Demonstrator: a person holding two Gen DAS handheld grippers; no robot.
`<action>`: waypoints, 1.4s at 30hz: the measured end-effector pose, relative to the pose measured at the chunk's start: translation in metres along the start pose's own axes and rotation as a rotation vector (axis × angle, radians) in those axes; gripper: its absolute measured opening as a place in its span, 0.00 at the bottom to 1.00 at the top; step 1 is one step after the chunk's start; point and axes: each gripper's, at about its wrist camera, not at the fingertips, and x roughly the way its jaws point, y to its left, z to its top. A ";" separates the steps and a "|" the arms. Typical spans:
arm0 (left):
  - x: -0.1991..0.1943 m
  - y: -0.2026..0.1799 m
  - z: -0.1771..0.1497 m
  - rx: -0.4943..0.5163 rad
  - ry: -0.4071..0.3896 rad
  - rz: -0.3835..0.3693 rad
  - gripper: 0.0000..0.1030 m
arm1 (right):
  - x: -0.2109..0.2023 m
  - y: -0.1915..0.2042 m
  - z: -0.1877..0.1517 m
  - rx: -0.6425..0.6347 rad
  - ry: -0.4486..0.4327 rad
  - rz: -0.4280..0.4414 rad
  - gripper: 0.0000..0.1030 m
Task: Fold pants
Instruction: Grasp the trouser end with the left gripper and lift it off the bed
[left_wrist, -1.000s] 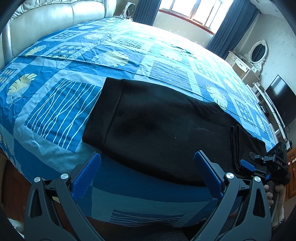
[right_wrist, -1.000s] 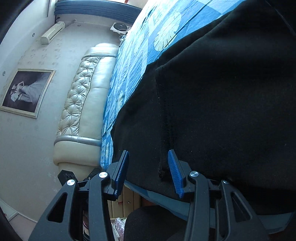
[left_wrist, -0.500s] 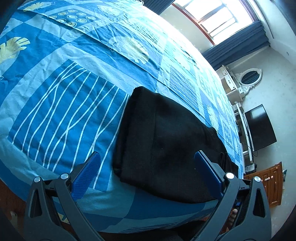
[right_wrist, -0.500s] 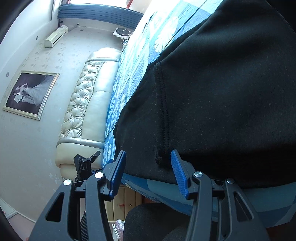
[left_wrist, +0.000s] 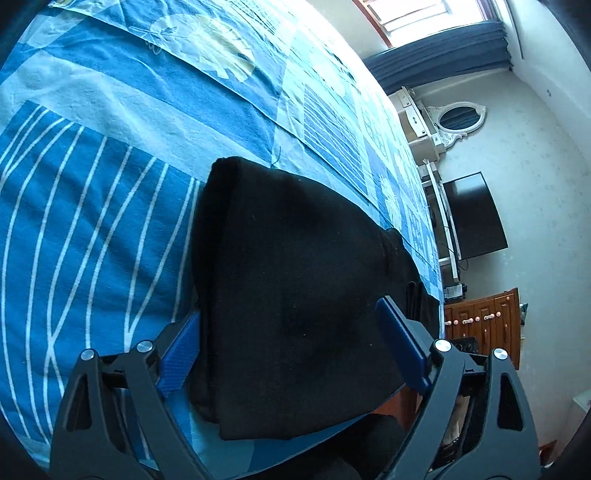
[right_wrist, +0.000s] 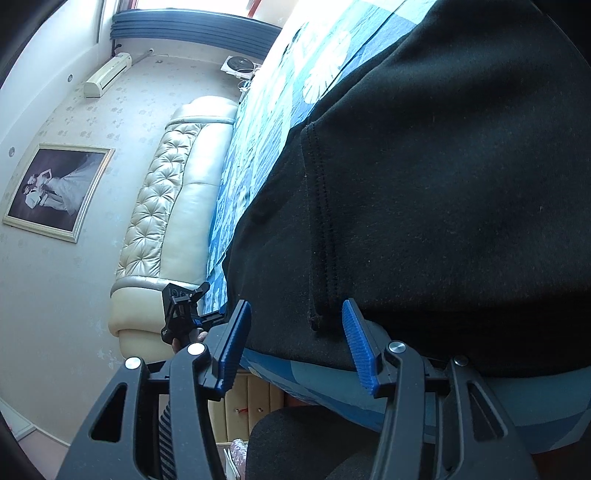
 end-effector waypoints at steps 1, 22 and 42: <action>0.005 0.000 0.001 0.001 0.004 -0.001 0.85 | 0.000 0.000 0.000 0.000 -0.001 -0.001 0.51; -0.022 -0.116 0.008 0.143 -0.020 -0.029 0.12 | -0.011 0.019 -0.010 -0.028 -0.064 -0.015 0.61; 0.128 -0.367 -0.063 0.445 0.063 0.239 0.12 | -0.105 0.019 -0.025 -0.095 -0.037 -0.051 0.62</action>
